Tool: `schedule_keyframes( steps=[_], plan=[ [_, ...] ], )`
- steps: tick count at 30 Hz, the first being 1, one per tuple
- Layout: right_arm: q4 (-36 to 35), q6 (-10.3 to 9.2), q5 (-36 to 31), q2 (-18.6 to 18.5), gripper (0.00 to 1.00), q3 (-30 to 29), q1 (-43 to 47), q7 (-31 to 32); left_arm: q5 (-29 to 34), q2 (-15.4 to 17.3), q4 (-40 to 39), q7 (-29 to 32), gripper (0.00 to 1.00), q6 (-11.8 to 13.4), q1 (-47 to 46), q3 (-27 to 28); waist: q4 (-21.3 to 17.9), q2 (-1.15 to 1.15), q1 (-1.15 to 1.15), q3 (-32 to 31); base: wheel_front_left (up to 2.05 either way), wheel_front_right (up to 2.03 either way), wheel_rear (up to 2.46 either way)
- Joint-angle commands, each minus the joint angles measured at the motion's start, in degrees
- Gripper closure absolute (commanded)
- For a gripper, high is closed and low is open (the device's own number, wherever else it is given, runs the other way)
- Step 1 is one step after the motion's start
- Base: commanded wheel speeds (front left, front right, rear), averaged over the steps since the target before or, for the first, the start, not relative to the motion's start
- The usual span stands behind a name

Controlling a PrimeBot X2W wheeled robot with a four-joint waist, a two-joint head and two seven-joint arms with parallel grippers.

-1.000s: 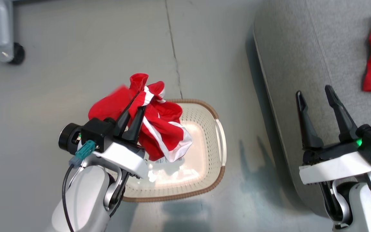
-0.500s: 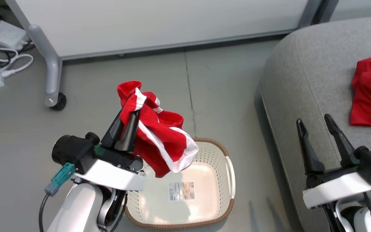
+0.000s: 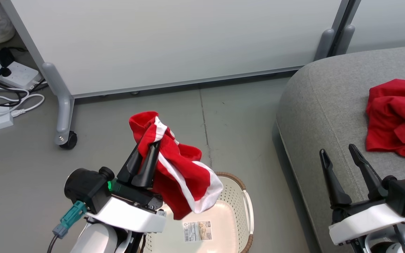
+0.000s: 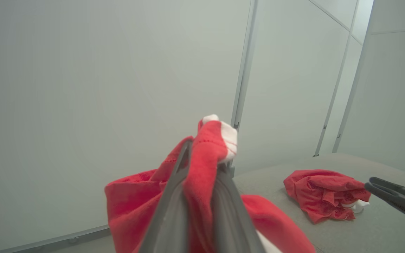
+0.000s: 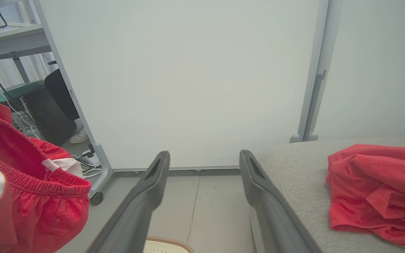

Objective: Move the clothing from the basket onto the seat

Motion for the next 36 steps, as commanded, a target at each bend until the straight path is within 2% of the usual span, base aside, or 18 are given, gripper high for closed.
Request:
schedule_keyframes(
  steps=[1, 26, 31, 36],
  plan=[
    [-0.05, 0.01, 0.55, -0.29, 0.00, -0.01, 0.84, 0.17, -0.27, 0.22, -0.33, 0.19, 1.00, 0.45, 0.77, -0.02, -0.03, 0.00, 0.00, -0.41, 0.00, 0.00, 0.00],
    [-0.17, 0.01, 1.21, -0.28, 0.00, 0.91, 1.13, 0.37, -1.07, 1.51, -0.22, 0.77, 1.00, 0.47, 0.90, -0.83, 1.28, 0.00, 0.00, -1.05, 0.00, 0.00, 0.00],
    [-0.47, 0.01, 1.23, -0.25, 0.00, 6.22, -1.26, 0.01, -1.18, 1.70, 0.35, 1.25, 1.00, 0.49, 0.14, -1.17, 1.82, 0.00, 0.00, -1.07, 0.00, 0.00, 0.00],
    [1.03, 0.01, 3.35, -0.27, 0.00, 16.74, -5.95, -0.57, -1.10, 1.67, 0.56, 1.51, 1.00, 0.19, -0.62, -1.70, 2.50, 0.00, 0.00, -0.77, 0.00, 0.00, 0.00]
  ],
)
